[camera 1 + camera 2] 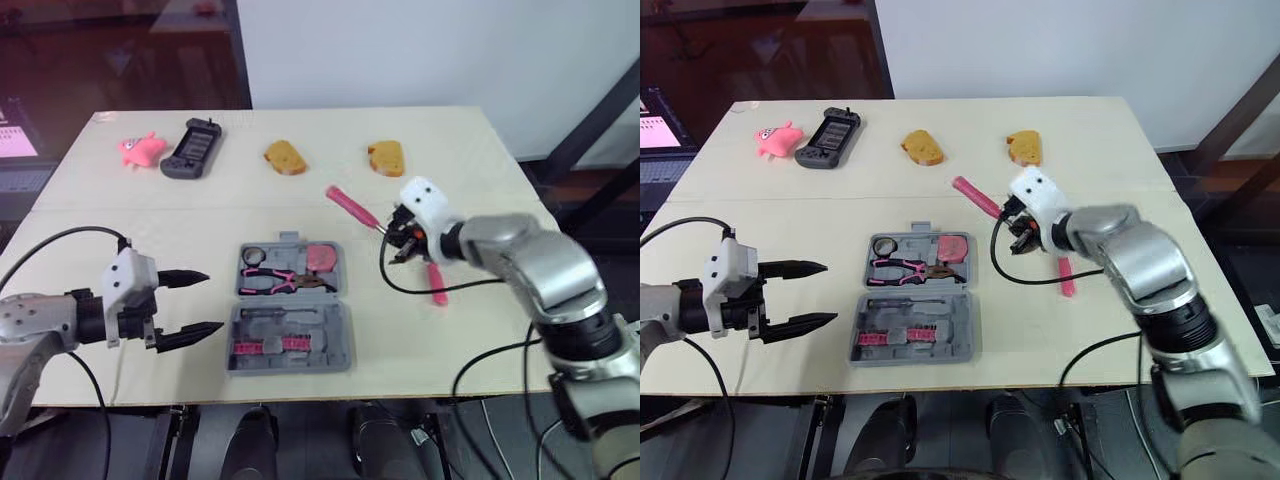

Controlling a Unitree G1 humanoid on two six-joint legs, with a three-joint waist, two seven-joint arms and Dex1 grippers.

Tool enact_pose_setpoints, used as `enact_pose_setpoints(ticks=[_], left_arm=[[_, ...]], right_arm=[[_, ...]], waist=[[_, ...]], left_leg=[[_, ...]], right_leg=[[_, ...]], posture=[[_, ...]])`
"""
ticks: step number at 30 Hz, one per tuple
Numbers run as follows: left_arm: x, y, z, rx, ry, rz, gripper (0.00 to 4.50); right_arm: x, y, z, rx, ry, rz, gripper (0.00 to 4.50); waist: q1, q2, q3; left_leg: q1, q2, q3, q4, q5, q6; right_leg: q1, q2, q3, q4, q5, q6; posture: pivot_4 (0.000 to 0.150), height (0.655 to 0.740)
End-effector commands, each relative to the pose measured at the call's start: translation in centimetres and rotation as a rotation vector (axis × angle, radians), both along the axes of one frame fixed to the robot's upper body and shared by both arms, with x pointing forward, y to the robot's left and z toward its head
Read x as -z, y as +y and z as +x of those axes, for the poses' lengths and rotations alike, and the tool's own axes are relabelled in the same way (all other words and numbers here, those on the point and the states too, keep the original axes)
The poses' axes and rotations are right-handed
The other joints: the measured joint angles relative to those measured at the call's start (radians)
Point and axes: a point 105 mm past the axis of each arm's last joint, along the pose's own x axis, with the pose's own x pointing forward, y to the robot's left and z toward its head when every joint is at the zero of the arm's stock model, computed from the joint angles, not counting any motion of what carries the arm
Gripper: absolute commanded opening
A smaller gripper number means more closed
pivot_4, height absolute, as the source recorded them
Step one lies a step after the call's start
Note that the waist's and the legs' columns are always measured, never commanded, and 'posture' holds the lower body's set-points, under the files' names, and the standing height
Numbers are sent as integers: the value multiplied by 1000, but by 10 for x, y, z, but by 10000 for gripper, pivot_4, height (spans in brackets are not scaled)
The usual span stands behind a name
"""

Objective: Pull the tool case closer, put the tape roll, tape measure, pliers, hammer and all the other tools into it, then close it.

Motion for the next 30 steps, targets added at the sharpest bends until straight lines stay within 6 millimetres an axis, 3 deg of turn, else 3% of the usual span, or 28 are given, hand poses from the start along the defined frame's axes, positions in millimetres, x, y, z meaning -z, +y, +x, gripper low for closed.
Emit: enact_pose_setpoints(ticks=[1,7,12,18,30], left_arm=[[-7,1,1,15,-28,13,45000],[-2,19,-4,-26,-4,52,45000],[9,37,-21,-69,45,97,45000],[14,40,-37,-98,72,103,45000],[14,49,-52,-116,114,132,45000]], right_arm=[[-5,25,-22,-221,83,-66,333],[0,54,-36,-377,248,-186,333],[25,73,-47,-467,325,-283,333],[56,94,-43,-510,301,-389,333],[79,120,-38,-556,309,-406,333]], waist=[[0,0,0],[-20,2,1],[-26,2,1],[-24,2,1],[-26,1,1]], left_leg=[[0,0,0,0,0,0],[-1,0,0,1,0,0],[-1,0,0,2,0,0],[-12,0,0,4,0,0],[-12,0,0,4,1,-1]], right_leg=[[0,0,0,0,0,0],[-2,0,0,2,0,-1],[-2,0,0,1,-1,-3],[-14,0,0,4,2,-1],[-15,0,-1,6,3,-2]], posture=[[1500,7400],[1500,7400],[1500,7400],[1500,7400],[1500,7400]])
